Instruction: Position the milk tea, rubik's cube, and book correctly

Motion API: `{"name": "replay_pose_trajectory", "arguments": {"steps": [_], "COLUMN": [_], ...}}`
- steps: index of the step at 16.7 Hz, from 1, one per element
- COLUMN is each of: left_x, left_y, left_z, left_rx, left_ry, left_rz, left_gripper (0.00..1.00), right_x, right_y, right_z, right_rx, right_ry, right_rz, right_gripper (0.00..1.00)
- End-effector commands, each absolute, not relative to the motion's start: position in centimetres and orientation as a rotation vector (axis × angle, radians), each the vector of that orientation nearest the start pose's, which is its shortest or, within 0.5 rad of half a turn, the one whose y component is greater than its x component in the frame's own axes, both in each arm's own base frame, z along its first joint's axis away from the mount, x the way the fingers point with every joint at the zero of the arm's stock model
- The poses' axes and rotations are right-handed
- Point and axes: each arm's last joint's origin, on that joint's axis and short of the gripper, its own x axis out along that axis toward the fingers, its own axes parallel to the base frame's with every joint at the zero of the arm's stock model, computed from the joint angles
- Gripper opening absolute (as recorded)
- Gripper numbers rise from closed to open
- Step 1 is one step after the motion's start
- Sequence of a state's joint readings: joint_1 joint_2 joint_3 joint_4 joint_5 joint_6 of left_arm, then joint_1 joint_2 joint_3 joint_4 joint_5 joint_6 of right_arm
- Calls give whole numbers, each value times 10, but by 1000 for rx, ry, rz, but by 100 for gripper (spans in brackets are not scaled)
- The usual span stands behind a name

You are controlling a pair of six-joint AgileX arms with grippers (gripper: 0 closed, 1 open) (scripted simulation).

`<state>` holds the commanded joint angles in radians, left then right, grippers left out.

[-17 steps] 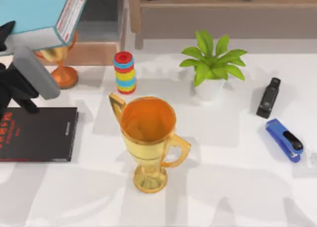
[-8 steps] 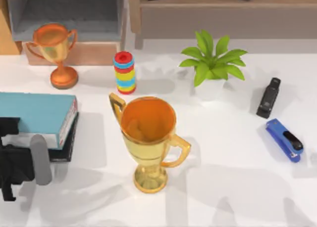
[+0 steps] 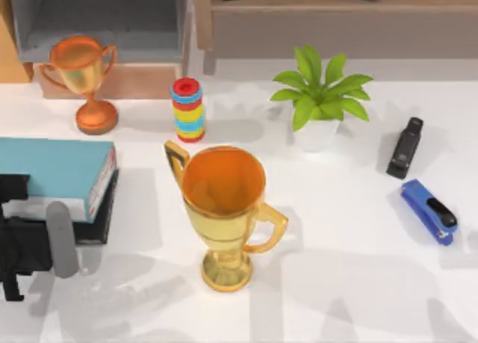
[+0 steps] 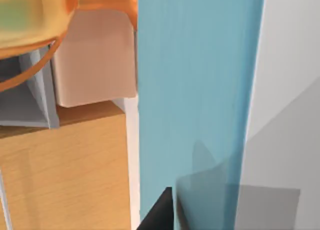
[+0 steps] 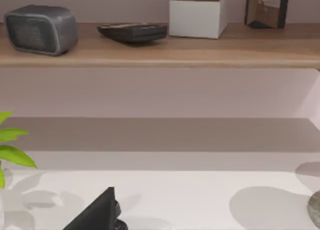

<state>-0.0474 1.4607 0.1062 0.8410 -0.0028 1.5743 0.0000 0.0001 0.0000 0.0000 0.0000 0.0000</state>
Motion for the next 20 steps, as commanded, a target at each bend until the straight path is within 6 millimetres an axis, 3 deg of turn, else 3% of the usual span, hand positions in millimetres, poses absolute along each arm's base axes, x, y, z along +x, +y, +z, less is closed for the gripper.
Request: {"name": "replay_pose_trajectory", "arguments": {"steps": [5, 18, 20], "left_x": [193, 193, 193], "left_y": [-9, -9, -9], "left_z": [85, 85, 85], "left_rx": [1535, 1535, 1535], "left_ry": [383, 383, 383], "left_rz": [-435, -435, -435], "left_gripper": [0, 98, 100], "right_x": [106, 106, 106], "right_y": [-1, -1, -1], "right_z": [160, 160, 160], "right_rx": [0, 0, 0], "right_ry": [0, 0, 0], "right_rz": [0, 0, 0], "right_gripper": [100, 100, 100]}}
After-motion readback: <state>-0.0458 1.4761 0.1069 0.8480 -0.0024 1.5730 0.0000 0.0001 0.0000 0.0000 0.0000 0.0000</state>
